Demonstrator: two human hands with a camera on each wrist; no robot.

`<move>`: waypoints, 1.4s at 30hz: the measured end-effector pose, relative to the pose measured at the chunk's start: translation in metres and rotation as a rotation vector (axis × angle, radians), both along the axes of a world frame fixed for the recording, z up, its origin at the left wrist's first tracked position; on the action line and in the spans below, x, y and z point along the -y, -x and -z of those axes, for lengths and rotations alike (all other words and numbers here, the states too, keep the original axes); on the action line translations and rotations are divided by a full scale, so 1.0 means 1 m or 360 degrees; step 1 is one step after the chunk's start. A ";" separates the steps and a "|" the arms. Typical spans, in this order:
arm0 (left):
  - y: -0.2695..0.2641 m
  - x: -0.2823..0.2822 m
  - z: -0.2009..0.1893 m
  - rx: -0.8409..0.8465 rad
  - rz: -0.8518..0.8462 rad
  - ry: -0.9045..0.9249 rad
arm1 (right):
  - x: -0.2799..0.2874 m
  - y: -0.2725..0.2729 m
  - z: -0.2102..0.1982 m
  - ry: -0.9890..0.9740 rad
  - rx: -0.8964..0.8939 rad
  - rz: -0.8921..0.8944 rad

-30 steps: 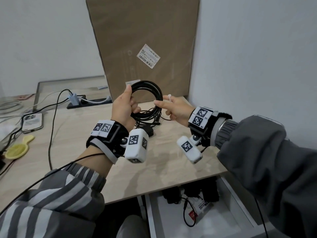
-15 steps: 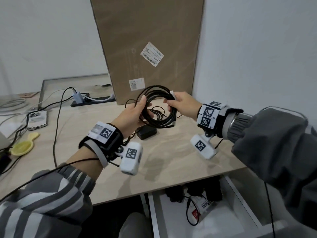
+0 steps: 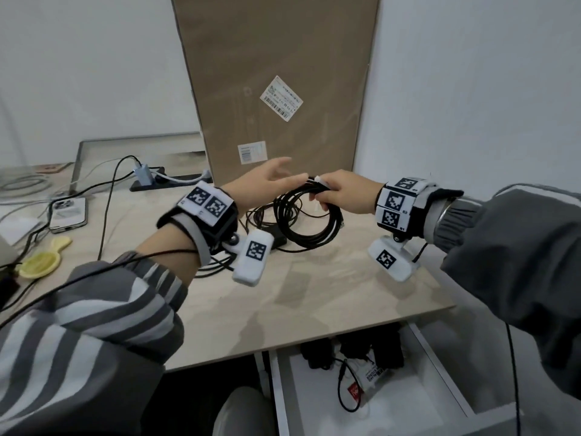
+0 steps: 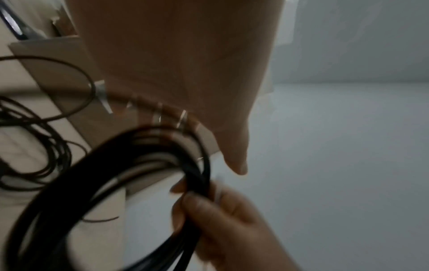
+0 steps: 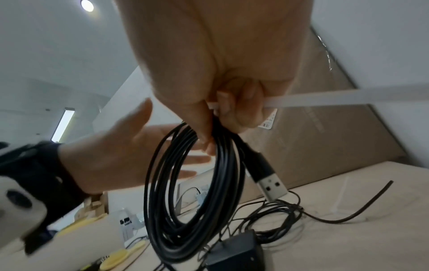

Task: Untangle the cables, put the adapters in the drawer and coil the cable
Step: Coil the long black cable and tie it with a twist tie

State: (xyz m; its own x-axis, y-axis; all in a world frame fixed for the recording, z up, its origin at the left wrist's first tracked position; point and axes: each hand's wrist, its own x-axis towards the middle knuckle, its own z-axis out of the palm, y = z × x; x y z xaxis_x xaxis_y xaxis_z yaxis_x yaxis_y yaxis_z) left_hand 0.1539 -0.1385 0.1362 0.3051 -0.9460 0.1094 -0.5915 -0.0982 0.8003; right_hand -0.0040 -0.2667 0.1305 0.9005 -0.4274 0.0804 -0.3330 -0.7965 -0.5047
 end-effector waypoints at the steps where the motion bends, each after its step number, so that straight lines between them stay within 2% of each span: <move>1: 0.007 0.005 0.003 -0.0028 0.0022 0.0033 | -0.002 -0.001 -0.002 -0.0022 0.0054 -0.0003; 5: 0.020 0.011 0.015 -0.0233 -0.0092 0.0289 | -0.002 -0.002 -0.003 -0.0033 0.0226 0.0059; 8: 0.019 0.012 0.022 -0.0212 -0.0083 0.0303 | -0.002 -0.002 0.002 -0.0086 0.0267 0.0090; 13: 0.019 0.015 0.030 -0.0511 -0.0253 0.0334 | -0.003 0.001 0.007 -0.0302 0.0426 0.0129; 17: 0.005 0.009 0.035 -0.0701 -0.0470 0.0472 | 0.005 0.023 0.015 -0.0403 0.0240 0.0348; 20: -0.001 0.005 0.032 -0.0992 -0.0575 0.0687 | 0.000 0.030 0.031 -0.0600 0.0047 0.0338; 25: 0.004 0.004 0.024 -0.1372 -0.0535 0.0887 | -0.020 0.013 0.043 -0.1255 0.0178 0.0319; 28: 0.008 0.003 0.021 -0.1479 -0.0514 0.0957 | -0.027 0.001 0.037 -0.1580 0.0513 0.0251; 36: 0.012 -0.001 0.021 -0.1584 -0.0353 0.0915 | -0.025 -0.006 0.019 -0.1761 0.1231 0.0462; 38: 0.010 -0.003 0.023 -0.1573 -0.0296 0.0890 | -0.022 -0.005 0.016 -0.1759 0.1250 0.0446; 42: 0.006 -0.010 0.029 -0.1564 -0.0121 0.0797 | -0.019 -0.004 0.013 -0.1771 0.1042 0.0459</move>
State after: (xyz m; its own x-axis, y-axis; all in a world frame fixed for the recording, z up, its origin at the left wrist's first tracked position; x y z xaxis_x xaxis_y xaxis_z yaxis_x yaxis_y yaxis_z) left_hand 0.1475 -0.1285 0.1071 0.5248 -0.8374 0.1530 0.3174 0.3593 0.8776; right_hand -0.0001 -0.2481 0.1173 0.6960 -0.7161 -0.0533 0.1346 0.2030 -0.9699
